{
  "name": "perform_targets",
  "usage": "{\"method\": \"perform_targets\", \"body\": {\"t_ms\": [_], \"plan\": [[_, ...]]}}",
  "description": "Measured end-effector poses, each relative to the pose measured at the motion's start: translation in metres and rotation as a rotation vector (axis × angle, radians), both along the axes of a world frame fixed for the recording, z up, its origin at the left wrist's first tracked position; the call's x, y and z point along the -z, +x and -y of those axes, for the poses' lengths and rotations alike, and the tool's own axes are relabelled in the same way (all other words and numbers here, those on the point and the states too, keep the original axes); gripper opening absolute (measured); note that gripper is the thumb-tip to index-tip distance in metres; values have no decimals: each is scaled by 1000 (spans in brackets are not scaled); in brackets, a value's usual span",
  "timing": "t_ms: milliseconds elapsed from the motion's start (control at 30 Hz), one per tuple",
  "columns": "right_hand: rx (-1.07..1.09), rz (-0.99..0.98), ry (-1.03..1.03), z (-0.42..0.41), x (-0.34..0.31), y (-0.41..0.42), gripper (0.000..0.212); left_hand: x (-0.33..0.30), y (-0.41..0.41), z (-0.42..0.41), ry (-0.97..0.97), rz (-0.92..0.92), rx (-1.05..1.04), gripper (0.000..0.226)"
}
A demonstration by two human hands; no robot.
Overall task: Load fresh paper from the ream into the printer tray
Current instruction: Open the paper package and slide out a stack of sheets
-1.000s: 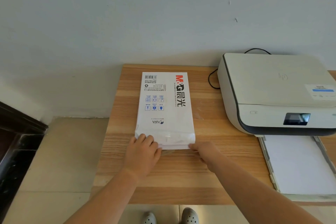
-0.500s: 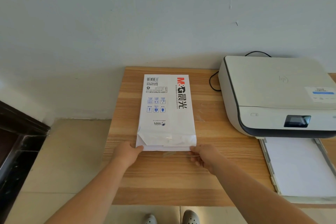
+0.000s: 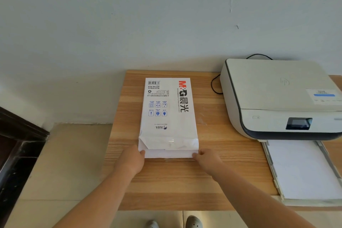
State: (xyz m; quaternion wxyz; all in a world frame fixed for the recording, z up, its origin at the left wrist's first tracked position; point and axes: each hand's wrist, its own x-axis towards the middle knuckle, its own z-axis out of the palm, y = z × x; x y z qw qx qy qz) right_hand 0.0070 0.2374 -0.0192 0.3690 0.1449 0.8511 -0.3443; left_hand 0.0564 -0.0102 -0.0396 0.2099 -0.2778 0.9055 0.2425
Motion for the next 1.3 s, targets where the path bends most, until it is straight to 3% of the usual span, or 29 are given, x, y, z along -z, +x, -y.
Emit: {"method": "perform_targets", "body": {"t_ms": [167, 300, 433, 567, 667, 800, 1067, 1300], "plan": [[-288, -188, 227, -1, 0, 4, 27, -3, 8, -5, -157, -45, 102, 36], [-525, -475, 464, -7, 1, 9, 39, -6, 9, -7, -213, -23, 166, 36], [-732, -758, 534, -16, 6, 11, 40, -9, 13, -10, -292, -11, 200, 37], [-900, -908, 552, -21, 14, 10, 38, -14, 22, -11, -513, -277, 408, 34], [-951, -971, 529, -21, 18, 9, 37, -5, 25, -9, -570, -399, 668, 43], [-991, -1051, 501, -20, 24, 11, 24, 2, 19, -10, -645, -423, 794, 36], [-948, -1079, 478, -10, 30, 11, 19, 4, 21, -13, -689, -445, 886, 21], [-897, -1128, 407, -13, 35, 20, 11, 5, 30, -15, -644, -432, 851, 22]]}}
